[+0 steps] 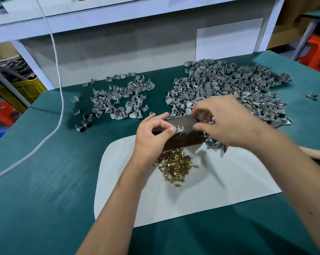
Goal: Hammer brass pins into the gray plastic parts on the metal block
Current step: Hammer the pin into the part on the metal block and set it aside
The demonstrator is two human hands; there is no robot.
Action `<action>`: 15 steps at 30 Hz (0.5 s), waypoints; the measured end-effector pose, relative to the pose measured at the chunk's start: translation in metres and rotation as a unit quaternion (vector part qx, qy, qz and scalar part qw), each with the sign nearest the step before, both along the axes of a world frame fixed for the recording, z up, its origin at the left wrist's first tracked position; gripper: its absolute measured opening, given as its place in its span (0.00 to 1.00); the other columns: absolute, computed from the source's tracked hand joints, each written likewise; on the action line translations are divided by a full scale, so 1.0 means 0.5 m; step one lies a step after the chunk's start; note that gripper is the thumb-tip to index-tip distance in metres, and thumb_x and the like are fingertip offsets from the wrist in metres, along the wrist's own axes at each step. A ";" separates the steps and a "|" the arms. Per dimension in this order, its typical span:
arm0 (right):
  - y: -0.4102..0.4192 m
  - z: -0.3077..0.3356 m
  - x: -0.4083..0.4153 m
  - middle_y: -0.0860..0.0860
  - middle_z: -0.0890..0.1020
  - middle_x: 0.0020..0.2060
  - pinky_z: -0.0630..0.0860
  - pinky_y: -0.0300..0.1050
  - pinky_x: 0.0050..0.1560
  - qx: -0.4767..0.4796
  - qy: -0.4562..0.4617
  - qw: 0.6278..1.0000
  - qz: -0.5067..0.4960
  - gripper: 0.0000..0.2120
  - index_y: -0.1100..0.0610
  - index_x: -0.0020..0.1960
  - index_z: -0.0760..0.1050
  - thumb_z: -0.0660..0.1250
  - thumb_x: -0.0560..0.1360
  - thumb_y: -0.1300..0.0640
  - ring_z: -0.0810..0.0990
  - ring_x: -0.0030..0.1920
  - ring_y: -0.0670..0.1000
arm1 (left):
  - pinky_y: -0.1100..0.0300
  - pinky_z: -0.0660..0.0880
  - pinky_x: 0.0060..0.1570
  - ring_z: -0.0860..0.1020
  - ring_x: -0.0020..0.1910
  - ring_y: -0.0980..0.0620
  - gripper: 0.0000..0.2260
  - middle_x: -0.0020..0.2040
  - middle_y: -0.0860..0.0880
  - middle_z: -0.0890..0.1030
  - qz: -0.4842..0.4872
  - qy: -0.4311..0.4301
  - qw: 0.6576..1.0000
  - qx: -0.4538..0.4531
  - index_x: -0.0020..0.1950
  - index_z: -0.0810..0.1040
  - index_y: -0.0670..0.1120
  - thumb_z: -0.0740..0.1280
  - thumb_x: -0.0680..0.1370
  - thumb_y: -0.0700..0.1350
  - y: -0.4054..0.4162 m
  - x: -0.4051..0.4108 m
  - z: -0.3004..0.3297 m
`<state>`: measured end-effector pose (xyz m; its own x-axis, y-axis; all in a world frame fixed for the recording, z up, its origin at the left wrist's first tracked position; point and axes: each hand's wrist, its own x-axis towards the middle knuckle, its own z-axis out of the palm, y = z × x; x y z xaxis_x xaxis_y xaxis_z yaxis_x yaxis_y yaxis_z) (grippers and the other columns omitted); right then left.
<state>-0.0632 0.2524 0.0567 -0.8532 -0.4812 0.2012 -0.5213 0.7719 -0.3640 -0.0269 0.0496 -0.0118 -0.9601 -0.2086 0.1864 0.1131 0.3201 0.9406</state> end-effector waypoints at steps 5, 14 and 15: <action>-0.070 -0.028 -0.010 0.43 0.76 0.45 0.73 0.45 0.53 0.025 0.049 0.993 0.102 0.09 0.47 0.57 0.82 0.72 0.77 0.48 0.73 0.46 0.46 | 0.44 0.60 0.77 0.72 0.70 0.60 0.06 0.63 0.51 0.83 -0.021 0.022 0.998 0.048 0.38 0.85 0.49 0.74 0.75 0.41 -0.011 -0.009 -0.009; -0.025 -0.004 -0.069 0.52 0.85 0.49 0.82 0.56 0.55 0.034 0.034 0.994 -0.095 0.12 0.49 0.58 0.82 0.74 0.76 0.48 0.83 0.49 0.55 | 0.56 0.73 0.63 0.78 0.62 0.51 0.07 0.51 0.60 0.83 0.265 0.032 0.960 -0.080 0.48 0.84 0.52 0.68 0.79 0.42 -0.090 -0.028 -0.029; -0.032 -0.007 -0.067 0.51 0.84 0.49 0.82 0.56 0.56 0.029 0.041 0.995 -0.092 0.12 0.49 0.58 0.82 0.74 0.76 0.49 0.83 0.49 0.55 | 0.55 0.70 0.68 0.75 0.66 0.50 0.10 0.55 0.58 0.83 0.243 0.028 0.962 -0.118 0.54 0.85 0.51 0.67 0.79 0.39 -0.097 -0.030 -0.035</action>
<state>-0.0966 0.2363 0.0534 -0.9094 -0.3322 0.2502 -0.3962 0.8750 -0.2782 -0.0418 0.0009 -0.0292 -0.7469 -0.5764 0.3315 -0.0564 0.5517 0.8321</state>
